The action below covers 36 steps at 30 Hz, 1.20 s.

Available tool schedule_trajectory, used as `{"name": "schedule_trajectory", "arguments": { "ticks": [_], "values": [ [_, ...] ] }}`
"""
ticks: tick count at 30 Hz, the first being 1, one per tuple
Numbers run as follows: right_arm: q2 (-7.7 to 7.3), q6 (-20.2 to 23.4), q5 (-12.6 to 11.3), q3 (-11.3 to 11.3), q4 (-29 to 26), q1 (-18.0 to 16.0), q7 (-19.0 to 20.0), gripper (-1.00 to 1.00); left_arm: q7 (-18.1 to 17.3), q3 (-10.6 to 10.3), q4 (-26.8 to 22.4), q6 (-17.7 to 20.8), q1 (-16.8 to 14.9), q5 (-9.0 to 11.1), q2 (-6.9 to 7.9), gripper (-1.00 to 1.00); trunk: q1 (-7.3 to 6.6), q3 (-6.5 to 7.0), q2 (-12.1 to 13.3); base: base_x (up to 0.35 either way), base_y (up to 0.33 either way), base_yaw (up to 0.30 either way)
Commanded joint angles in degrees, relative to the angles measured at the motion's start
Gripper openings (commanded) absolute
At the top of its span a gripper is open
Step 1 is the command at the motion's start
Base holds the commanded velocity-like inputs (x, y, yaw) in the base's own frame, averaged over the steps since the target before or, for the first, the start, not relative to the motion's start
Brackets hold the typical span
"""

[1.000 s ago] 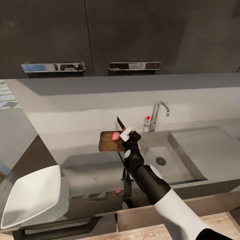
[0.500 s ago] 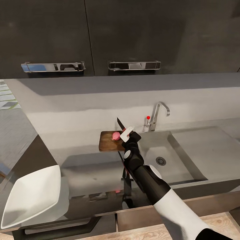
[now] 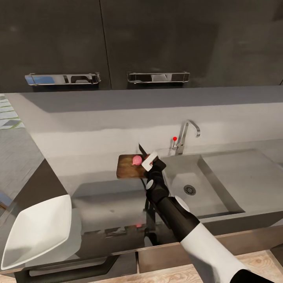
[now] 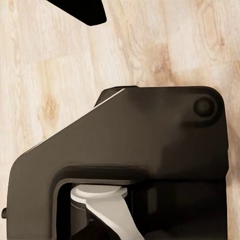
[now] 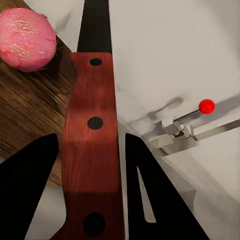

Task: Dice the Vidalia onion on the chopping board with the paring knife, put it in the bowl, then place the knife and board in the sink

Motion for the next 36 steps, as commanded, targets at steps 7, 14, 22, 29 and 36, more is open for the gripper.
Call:
{"name": "schedule_trajectory", "arguments": {
  "ticks": [7,14,22,29,36],
  "values": [
    [0.0,0.27,-0.08,0.19,0.57,-0.07,-0.23,-1.0,0.4,-0.46,-0.09,-0.11,0.01,0.45,0.05,1.0,0.04,-0.1,-0.11,0.0,0.0,0.0],
    [0.0,0.28,-0.11,0.22,0.62,-0.07,-0.3,-1.0,0.4,-0.48,-0.09,-0.07,0.01,0.45,0.05,1.0,0.04,-0.1,-0.11,0.0,0.0,0.0],
    [0.0,0.27,-0.07,0.23,0.65,-0.07,-0.32,-1.0,0.4,-0.46,-0.09,-0.05,0.01,0.45,0.05,1.0,0.04,-0.35,-0.11,0.0,0.0,0.105],
    [0.0,0.27,-0.13,0.23,0.68,-0.07,-0.32,-1.0,0.4,-0.48,-0.09,-0.04,0.01,0.45,0.05,1.0,0.04,-0.77,-0.11,0.0,0.0,0.21],
    [0.0,0.27,-0.13,0.17,0.68,-0.07,-0.32,-1.0,0.4,-0.46,0.17,-0.04,0.01,0.45,0.05,1.0,0.04,-1.05,-0.11,0.0,0.0,0.142]
  ]
}}
